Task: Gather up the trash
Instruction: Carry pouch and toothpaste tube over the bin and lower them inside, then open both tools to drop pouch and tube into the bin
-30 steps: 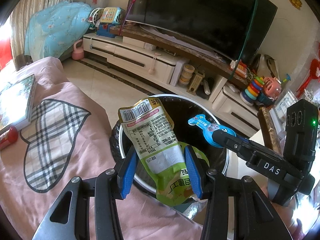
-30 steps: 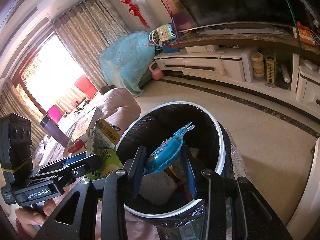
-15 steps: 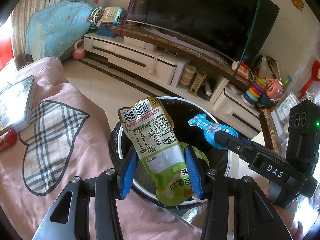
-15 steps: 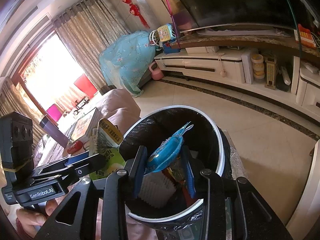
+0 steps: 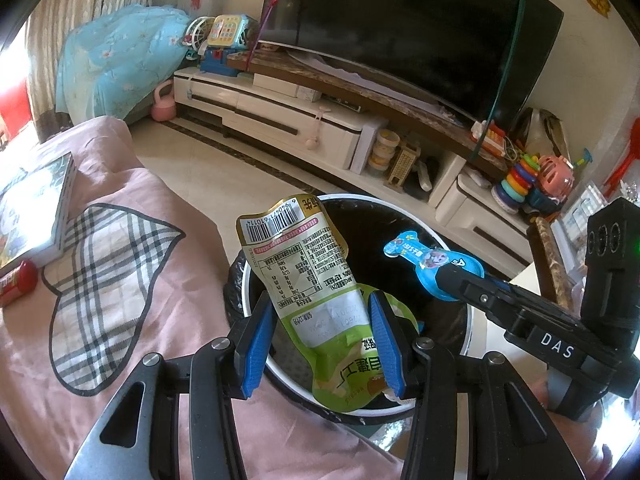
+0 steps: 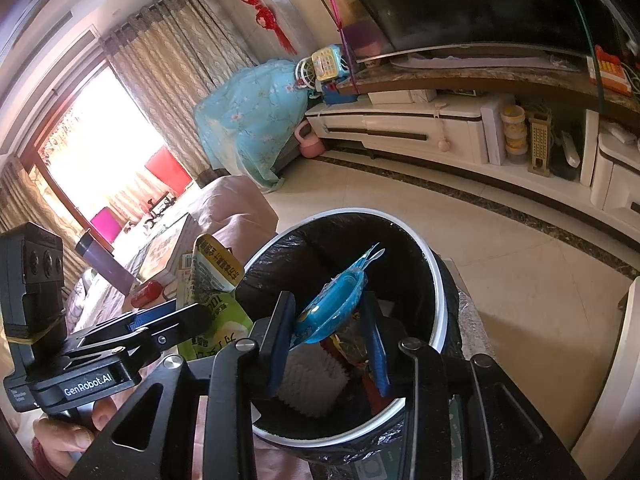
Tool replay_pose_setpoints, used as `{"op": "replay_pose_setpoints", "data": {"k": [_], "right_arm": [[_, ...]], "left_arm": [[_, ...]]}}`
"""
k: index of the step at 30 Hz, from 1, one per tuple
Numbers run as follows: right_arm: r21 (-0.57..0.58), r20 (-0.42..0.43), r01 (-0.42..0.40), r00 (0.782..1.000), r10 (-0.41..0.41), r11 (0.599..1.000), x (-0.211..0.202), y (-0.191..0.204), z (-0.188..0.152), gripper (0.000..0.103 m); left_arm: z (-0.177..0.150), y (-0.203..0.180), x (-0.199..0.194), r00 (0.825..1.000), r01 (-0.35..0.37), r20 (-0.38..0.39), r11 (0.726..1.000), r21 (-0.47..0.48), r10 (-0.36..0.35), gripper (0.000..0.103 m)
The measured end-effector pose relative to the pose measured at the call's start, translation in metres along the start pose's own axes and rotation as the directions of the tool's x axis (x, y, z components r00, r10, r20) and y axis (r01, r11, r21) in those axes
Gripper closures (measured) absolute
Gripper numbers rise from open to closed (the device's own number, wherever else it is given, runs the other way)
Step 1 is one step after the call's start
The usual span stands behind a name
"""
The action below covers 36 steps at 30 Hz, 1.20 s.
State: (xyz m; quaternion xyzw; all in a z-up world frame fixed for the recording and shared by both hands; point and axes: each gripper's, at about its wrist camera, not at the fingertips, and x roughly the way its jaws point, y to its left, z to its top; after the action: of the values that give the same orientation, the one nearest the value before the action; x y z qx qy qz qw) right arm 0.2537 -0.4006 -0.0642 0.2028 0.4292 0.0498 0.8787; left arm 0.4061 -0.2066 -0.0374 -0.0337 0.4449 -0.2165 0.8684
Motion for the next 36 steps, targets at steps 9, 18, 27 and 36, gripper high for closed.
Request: {"op": "replay_pose_setpoints", "data": {"k": [9, 18, 27, 36], "right_arm": [[0.001, -0.002, 0.009, 1.0, -0.009, 1.0, 0.0, -0.001, 0.0, 0.07], [0.012, -0.005, 0.015, 1.0, -0.015, 1.0, 0.001, -0.002, 0.003, 0.069], [0.046, 0.013, 0.0, 1.0, -0.001, 0.999, -0.006, -0.004, 0.005, 0.044], [0.049, 0.044, -0.016, 0.999, 0.014, 0.999, -0.028, 0.012, -0.005, 0.014]], "left_arm": [[0.002, 0.0, 0.002, 1.0, -0.006, -0.004, 1.0, -0.003, 0.006, 0.057], [0.004, 0.0, 0.004, 1.0, -0.008, -0.011, 1.0, -0.001, 0.008, 0.056], [0.004, 0.004, -0.009, 1.0, -0.029, 0.003, 0.999, -0.023, 0.029, 0.039], [-0.017, 0.014, -0.042, 0.999, -0.027, 0.028, 0.998, -0.058, 0.028, 0.032]]}}
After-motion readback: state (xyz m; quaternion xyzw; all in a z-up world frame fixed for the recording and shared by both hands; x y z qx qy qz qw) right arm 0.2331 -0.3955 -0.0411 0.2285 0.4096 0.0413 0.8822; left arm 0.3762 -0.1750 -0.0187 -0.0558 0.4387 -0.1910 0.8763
